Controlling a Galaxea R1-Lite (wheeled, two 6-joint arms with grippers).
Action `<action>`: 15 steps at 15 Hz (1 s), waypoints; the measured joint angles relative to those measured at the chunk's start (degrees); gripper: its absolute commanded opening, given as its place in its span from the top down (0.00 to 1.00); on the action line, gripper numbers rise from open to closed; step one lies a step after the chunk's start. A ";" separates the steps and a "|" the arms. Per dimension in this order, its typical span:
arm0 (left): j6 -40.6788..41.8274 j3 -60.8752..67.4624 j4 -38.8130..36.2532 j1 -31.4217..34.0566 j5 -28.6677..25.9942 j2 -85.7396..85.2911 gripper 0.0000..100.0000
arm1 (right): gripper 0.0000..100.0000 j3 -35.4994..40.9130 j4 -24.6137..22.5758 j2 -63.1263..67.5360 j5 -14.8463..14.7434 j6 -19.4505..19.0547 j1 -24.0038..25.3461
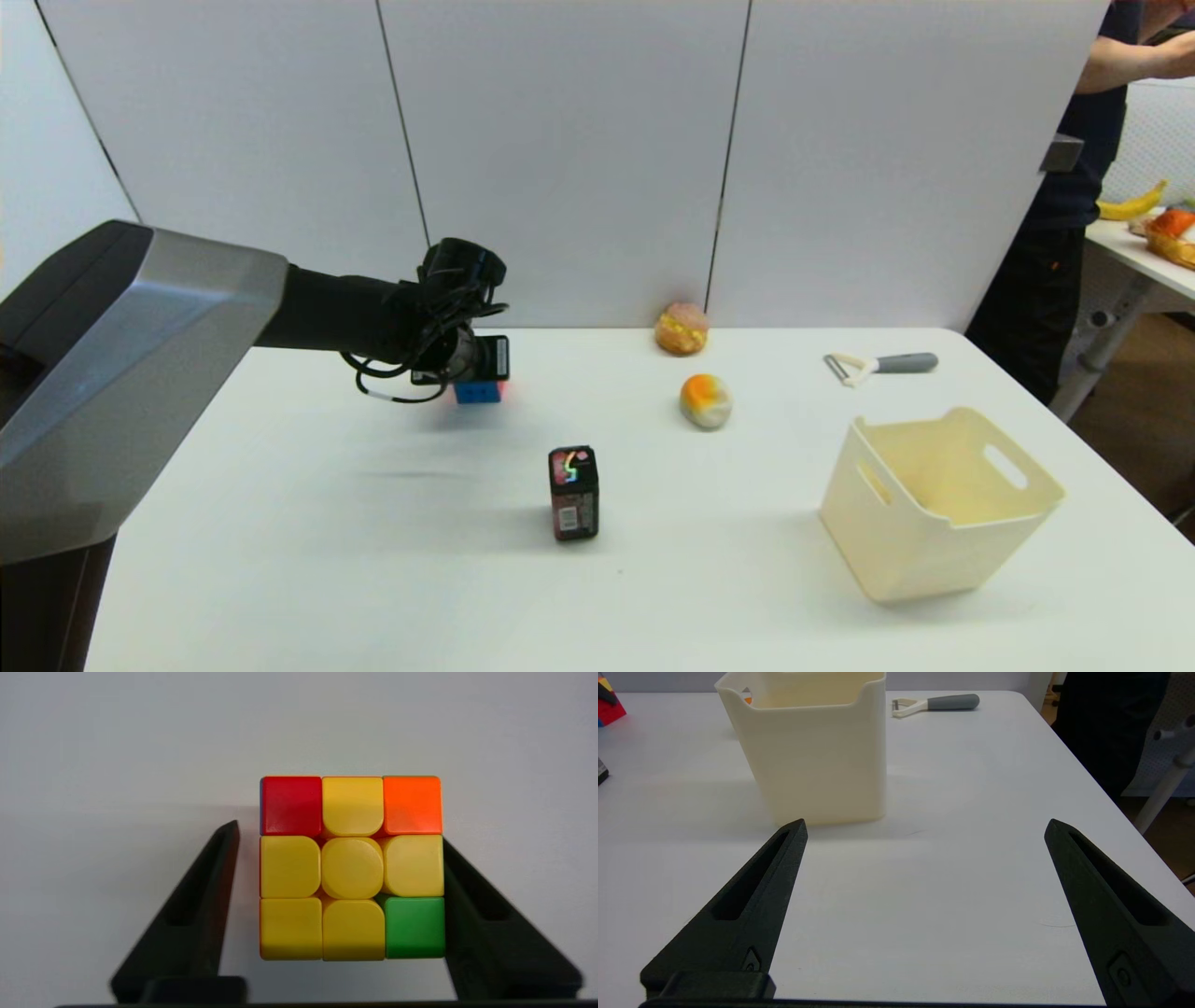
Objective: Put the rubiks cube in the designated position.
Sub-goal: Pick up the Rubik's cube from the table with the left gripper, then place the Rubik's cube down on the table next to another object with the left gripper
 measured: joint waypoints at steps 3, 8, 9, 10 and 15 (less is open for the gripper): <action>0.02 -0.02 0.04 0.00 0.06 0.00 1.00 | 0.00 0.00 0.00 0.00 0.00 0.00 0.00; -0.09 -0.05 0.06 0.00 0.01 -0.46 1.00 | 0.00 0.00 -0.02 0.00 0.00 0.00 0.00; -0.07 -0.05 0.04 0.00 0.00 -1.01 1.00 | 0.00 0.00 -0.02 0.00 0.02 0.00 0.00; -0.02 -0.05 -0.06 -0.01 -0.07 -1.82 1.00 | 0.00 0.00 -0.02 0.00 0.00 0.00 0.00; 0.50 -0.11 -0.77 -0.74 -3.11 -7.85 1.00 | 0.00 0.00 -0.02 0.00 0.00 0.00 0.00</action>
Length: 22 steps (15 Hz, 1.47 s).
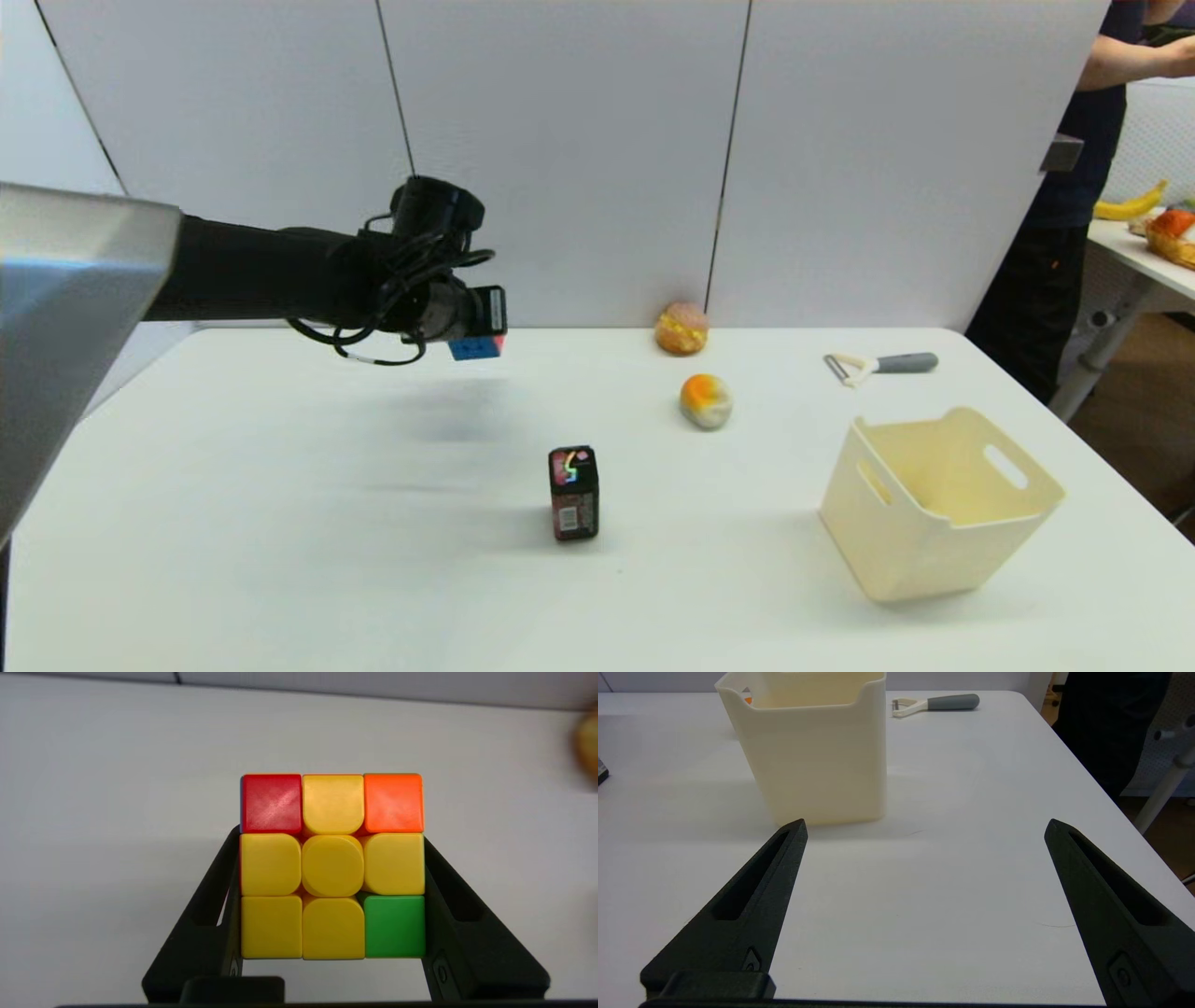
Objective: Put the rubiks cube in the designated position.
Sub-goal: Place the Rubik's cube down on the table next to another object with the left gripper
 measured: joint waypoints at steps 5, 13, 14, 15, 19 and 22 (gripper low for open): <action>5.27 0.50 -3.36 -4.97 -12.18 -5.66 1.00 | 0.00 0.00 0.00 0.00 0.00 0.00 0.00; 11.03 6.95 -5.55 -12.25 -29.34 -11.78 1.00 | 0.00 0.00 0.00 0.00 0.00 0.00 0.00; 11.36 7.84 -5.66 -13.31 -29.93 -12.26 1.00 | 0.00 0.00 0.00 0.00 0.00 0.00 0.00; 11.91 8.87 -6.16 -14.40 -30.15 -12.68 1.00 | 0.00 0.00 0.00 0.00 0.00 0.00 0.00; 13.18 13.43 -9.46 -20.19 -30.24 -13.59 1.00 | 0.00 0.00 0.00 0.00 0.00 0.00 0.00; 14.23 17.26 -11.31 -24.39 -30.22 -14.45 1.00 | 0.00 0.00 0.00 0.00 0.00 0.00 0.00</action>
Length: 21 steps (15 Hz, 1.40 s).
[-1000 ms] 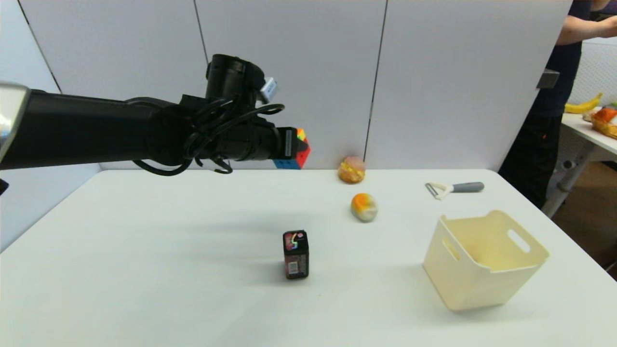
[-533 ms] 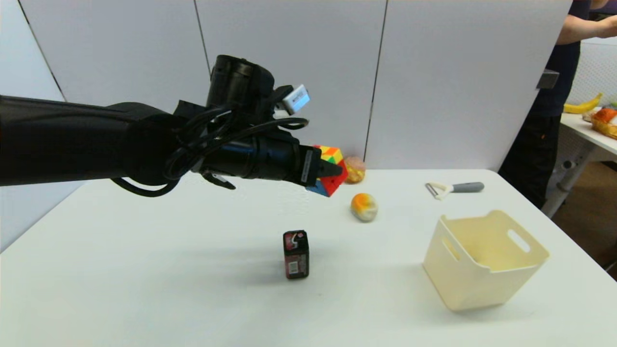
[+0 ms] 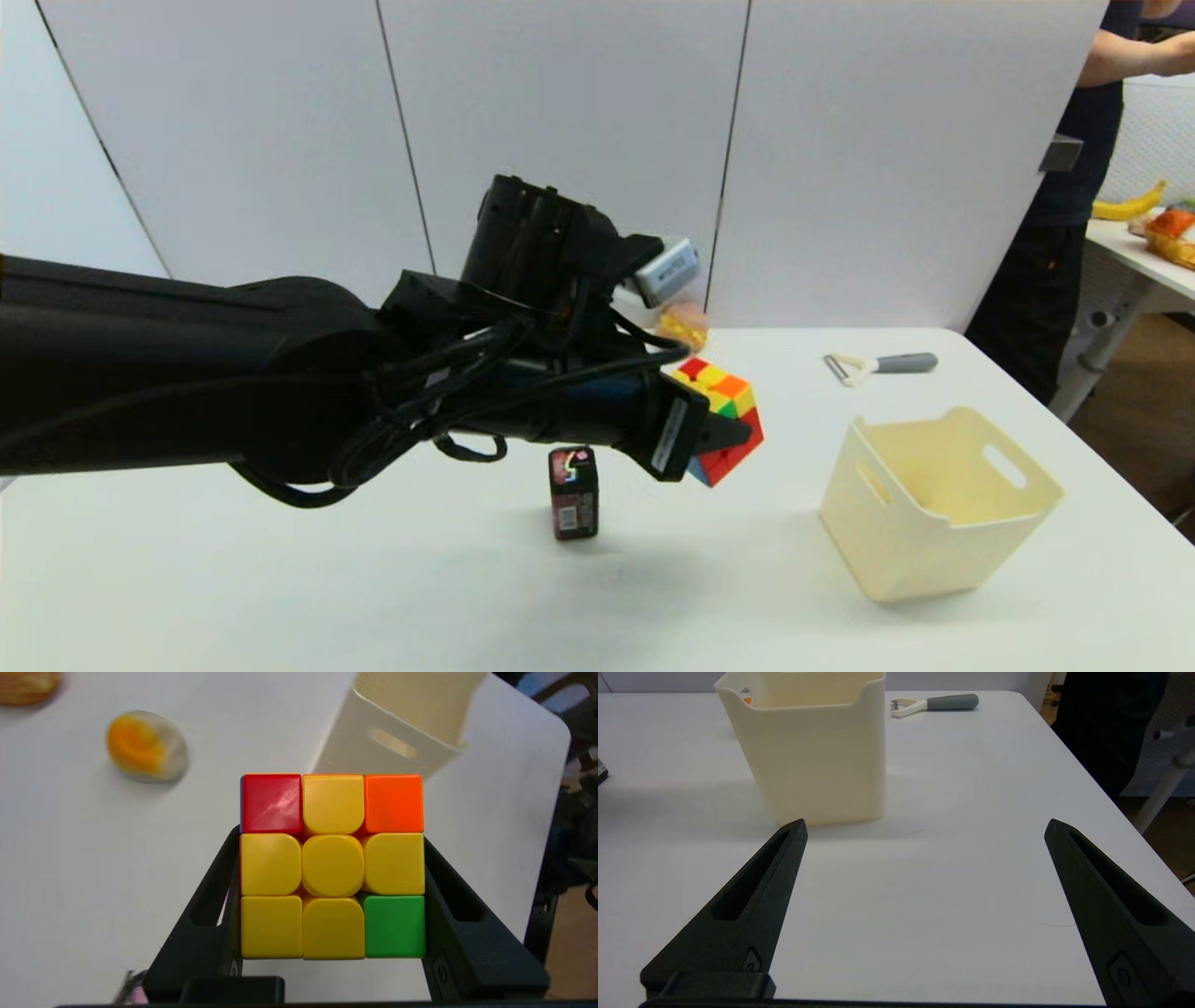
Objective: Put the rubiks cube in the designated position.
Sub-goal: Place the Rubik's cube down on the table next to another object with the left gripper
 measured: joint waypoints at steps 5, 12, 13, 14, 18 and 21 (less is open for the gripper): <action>2.54 4.44 -2.79 -4.30 0.13 0.15 1.00 | 0.00 0.00 0.00 0.00 0.00 0.02 0.00; 2.72 2.58 -6.84 -8.69 3.46 6.78 1.00 | 0.00 0.00 0.00 0.00 0.00 0.02 0.00; 2.74 2.28 -7.42 -9.11 4.02 7.97 1.00 | 0.00 0.00 0.00 0.00 0.00 0.00 0.00; 2.77 1.93 -7.78 -9.44 4.62 9.05 1.00 | 0.00 0.00 0.02 0.00 0.00 0.00 0.00; 2.79 -0.69 -8.00 -9.92 8.27 13.64 1.00 | 0.00 0.00 0.00 0.00 0.00 0.00 0.00; 2.77 -2.49 -8.02 -9.83 9.75 16.15 1.00 | 0.00 0.00 0.02 0.00 0.02 0.00 0.00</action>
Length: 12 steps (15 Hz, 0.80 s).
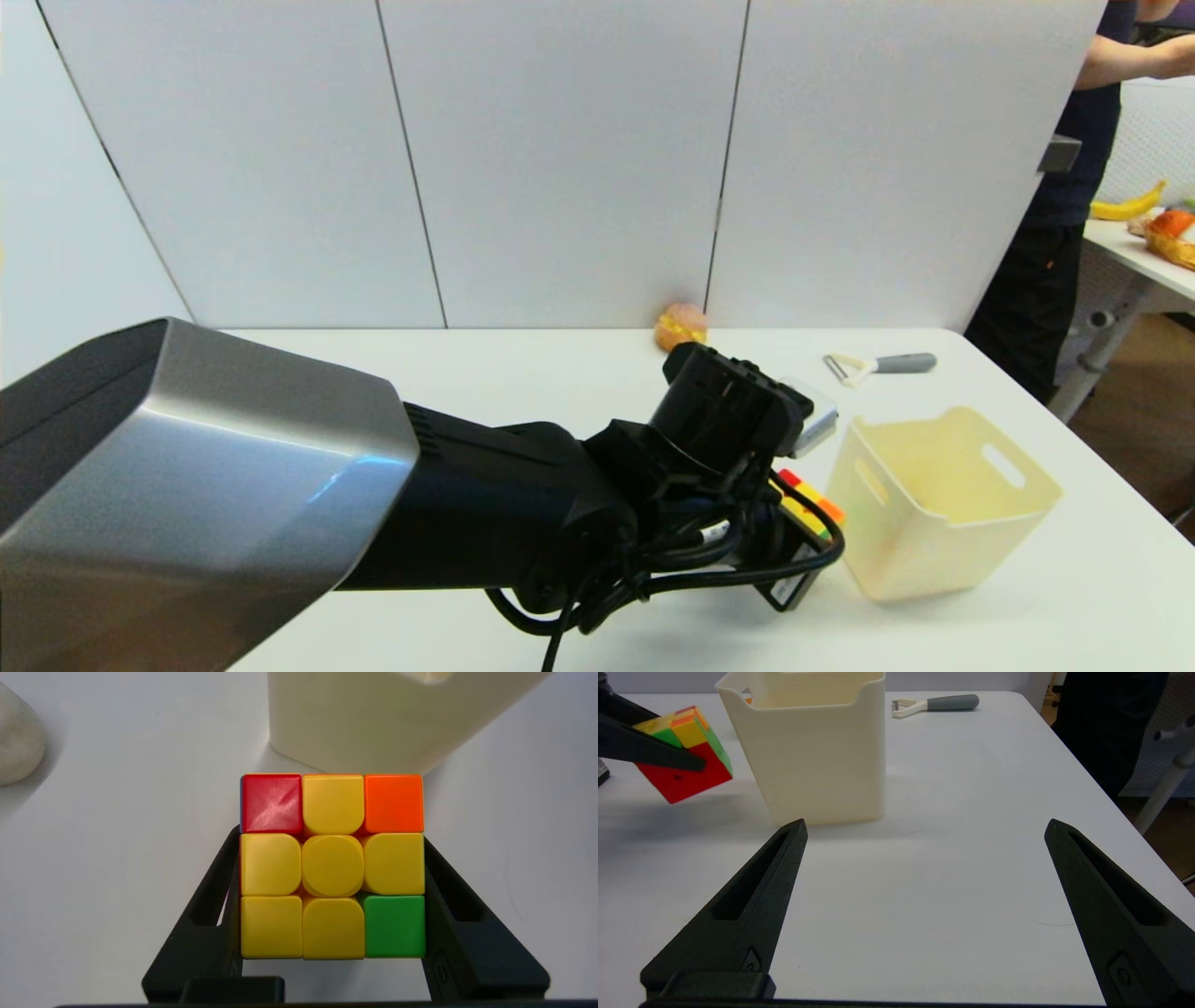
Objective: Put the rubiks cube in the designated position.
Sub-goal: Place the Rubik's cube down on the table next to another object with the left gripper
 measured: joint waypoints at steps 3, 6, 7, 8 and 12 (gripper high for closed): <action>-0.05 -1.23 0.00 0.41 0.66 1.55 1.00 | 0.00 0.00 -0.02 0.00 -0.02 0.00 0.00; -0.06 -1.60 0.02 0.80 0.68 2.38 1.00 | 0.00 0.00 0.00 0.00 -0.02 0.02 0.00; -0.06 -1.67 0.00 0.89 0.68 2.54 1.00 | 0.00 0.00 0.00 0.00 -0.02 0.00 0.00; -0.06 -1.68 0.02 0.98 0.68 2.67 1.00 | 0.00 0.00 -0.02 0.00 0.00 0.00 0.00; -0.09 -1.68 0.02 1.06 0.66 2.90 1.00 | 0.00 0.00 -0.02 0.00 -0.02 0.00 0.00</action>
